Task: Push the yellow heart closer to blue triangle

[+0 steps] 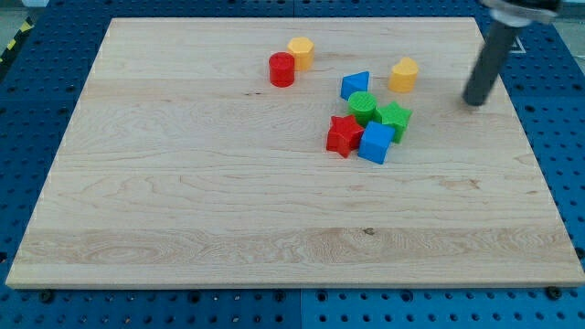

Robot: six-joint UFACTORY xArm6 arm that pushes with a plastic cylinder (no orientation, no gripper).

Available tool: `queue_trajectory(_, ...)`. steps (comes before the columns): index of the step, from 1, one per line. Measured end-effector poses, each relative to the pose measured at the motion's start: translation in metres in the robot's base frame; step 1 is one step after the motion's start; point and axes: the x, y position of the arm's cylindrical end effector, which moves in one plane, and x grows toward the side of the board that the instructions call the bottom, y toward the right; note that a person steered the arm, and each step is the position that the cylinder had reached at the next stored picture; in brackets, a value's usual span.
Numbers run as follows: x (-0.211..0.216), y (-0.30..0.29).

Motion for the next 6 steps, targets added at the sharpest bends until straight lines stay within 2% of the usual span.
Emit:
queue_trajectory(1,-0.012,-0.003)
queue_trajectory(3,-0.042,-0.121)
queue_trajectory(4,-0.051,-0.146)
queue_trajectory(6,-0.038,-0.083)
